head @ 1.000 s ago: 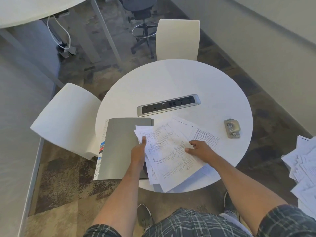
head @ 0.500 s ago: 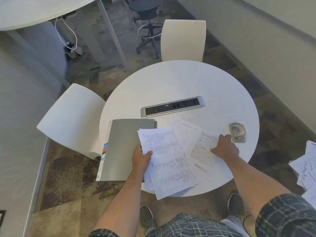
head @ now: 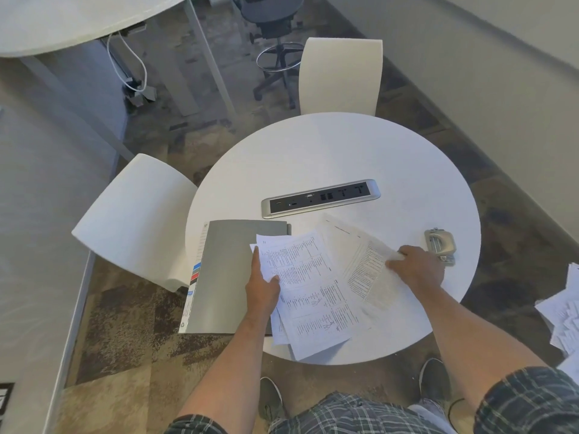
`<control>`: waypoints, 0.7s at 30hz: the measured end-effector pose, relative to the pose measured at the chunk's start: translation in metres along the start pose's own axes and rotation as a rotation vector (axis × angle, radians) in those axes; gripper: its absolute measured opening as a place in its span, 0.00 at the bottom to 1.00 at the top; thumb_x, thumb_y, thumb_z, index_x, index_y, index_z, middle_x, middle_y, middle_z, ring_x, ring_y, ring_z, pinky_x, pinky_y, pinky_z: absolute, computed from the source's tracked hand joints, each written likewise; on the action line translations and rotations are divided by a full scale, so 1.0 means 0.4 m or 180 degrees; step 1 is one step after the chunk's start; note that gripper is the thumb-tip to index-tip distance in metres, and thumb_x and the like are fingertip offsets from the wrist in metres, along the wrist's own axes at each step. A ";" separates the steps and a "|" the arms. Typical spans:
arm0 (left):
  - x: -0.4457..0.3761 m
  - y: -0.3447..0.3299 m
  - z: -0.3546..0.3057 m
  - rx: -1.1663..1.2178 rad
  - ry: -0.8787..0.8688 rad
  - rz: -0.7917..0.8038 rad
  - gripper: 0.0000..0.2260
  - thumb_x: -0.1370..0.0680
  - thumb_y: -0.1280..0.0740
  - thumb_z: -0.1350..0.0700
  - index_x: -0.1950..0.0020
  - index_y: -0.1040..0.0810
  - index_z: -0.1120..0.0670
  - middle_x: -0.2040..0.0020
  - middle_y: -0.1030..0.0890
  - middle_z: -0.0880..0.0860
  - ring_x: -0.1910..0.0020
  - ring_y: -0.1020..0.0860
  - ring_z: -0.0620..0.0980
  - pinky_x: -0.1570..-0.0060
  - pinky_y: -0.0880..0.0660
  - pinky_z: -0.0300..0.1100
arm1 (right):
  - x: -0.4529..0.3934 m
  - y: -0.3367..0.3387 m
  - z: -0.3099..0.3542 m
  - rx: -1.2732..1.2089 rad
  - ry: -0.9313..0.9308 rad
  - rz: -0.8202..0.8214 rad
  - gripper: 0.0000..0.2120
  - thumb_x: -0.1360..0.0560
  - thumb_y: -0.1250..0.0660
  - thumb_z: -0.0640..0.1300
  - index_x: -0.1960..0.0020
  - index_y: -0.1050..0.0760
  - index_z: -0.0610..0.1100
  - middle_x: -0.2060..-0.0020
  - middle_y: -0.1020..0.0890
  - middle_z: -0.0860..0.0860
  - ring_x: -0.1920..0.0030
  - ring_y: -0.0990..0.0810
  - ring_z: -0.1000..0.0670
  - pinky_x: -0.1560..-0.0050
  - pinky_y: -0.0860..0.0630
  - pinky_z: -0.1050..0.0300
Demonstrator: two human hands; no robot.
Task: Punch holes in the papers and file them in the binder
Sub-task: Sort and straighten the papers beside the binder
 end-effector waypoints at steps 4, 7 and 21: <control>-0.016 -0.006 0.007 -0.0261 -0.0022 0.0022 0.20 0.18 0.39 0.65 0.27 0.27 0.53 0.31 0.25 0.47 0.34 0.26 0.47 0.45 0.33 0.28 | 0.005 0.053 0.006 -0.1658 0.0008 -0.0277 0.09 0.21 0.32 0.48 0.54 0.19 0.43 0.64 0.20 0.49 0.60 0.21 0.43 0.63 0.28 0.54; -0.024 -0.016 0.022 -0.0288 0.0102 0.0034 0.15 0.19 0.40 0.67 0.37 0.19 0.58 0.36 0.19 0.56 0.40 0.22 0.49 0.56 0.31 0.27 | 0.023 0.092 -0.011 -0.2638 -0.0023 -0.0593 0.11 0.20 0.33 0.46 0.55 0.22 0.39 0.65 0.21 0.50 0.60 0.21 0.45 0.63 0.25 0.57; -0.023 -0.076 0.001 0.0913 0.0704 0.0272 0.21 0.21 0.33 0.38 0.54 0.17 0.56 0.59 0.22 0.45 0.57 0.24 0.48 0.52 0.30 0.44 | 0.115 -0.110 0.038 -0.3180 -0.0276 0.0753 0.05 0.22 0.29 0.38 0.48 0.22 0.38 0.61 0.22 0.44 0.66 0.27 0.47 0.71 0.32 0.58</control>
Point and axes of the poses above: each hand's wrist, its own x-axis away from the middle knuckle, its own y-axis out of the back of the hand, z = x × y, the point moved 9 cm from there along -x, towards the middle knuckle
